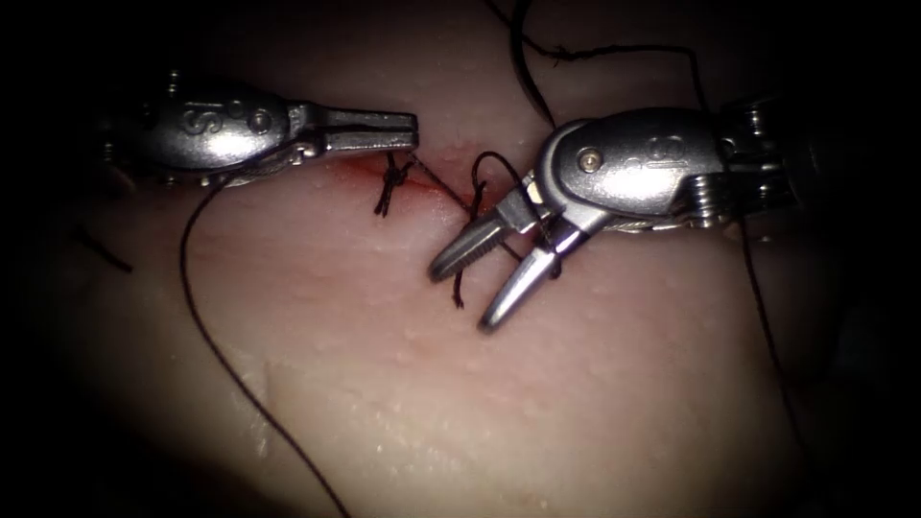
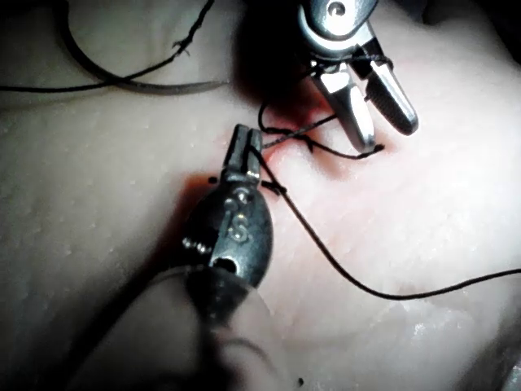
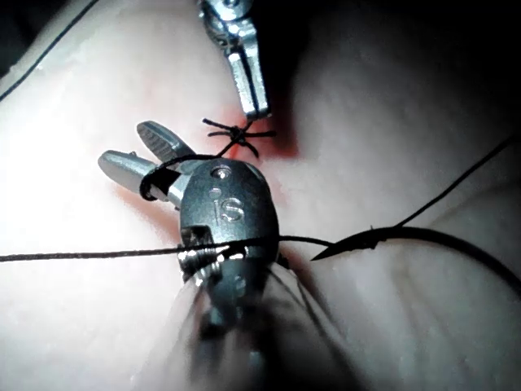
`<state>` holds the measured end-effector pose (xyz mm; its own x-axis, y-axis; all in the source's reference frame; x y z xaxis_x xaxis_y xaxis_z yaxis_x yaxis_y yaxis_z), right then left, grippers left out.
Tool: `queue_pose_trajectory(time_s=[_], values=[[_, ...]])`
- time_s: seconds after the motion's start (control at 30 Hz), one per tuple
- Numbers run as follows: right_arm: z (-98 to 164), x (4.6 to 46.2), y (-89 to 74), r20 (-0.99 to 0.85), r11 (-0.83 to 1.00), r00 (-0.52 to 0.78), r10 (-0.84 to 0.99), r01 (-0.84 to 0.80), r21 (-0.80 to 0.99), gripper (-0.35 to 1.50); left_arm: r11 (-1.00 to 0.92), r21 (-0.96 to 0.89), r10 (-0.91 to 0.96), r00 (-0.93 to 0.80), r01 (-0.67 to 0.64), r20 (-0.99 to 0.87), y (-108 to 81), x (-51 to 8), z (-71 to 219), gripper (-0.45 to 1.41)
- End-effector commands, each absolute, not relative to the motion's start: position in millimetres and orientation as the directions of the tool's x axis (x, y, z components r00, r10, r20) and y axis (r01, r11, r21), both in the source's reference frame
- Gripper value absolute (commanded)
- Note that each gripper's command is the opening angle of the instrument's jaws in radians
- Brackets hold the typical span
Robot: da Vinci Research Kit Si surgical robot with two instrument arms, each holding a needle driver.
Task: Wound Closure
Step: Right driver picks up tail, then right hand pulls tail upwards through loop and left gripper pulls downward on working end to tighten
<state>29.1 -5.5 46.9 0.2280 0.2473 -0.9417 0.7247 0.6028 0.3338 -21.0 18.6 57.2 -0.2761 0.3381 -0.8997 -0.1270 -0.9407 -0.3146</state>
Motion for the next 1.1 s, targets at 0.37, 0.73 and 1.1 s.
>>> queue_pose_trajectory(time_s=[0.37, 0.73, 1.1], values=[[49.2, 30.8, -6.2, -0.943, 0.642, 0.288, 0.164, 0.694, 0.324, 0.25, -0.939, -0.322, 0.344, -0.274, -0.124, -0.898, 18.0, -21.4, 57.3, -0.45], [48.7, 30.3, -4.5, -0.942, 0.648, 0.287, 0.173, 0.687, 0.328, -0.35, -0.938, -0.324, 0.345, -0.273, -0.121, -0.898, 17.6, -21.1, 56.8, -0.45], [49.1, 29.6, -1.5, -0.938, 0.698, 0.261, 0.227, 0.629, 0.343, -0.35, -0.941, -0.323, 0.337, -0.274, -0.096, -0.901, 13.0, -19.3, 53.6, -0.45]])
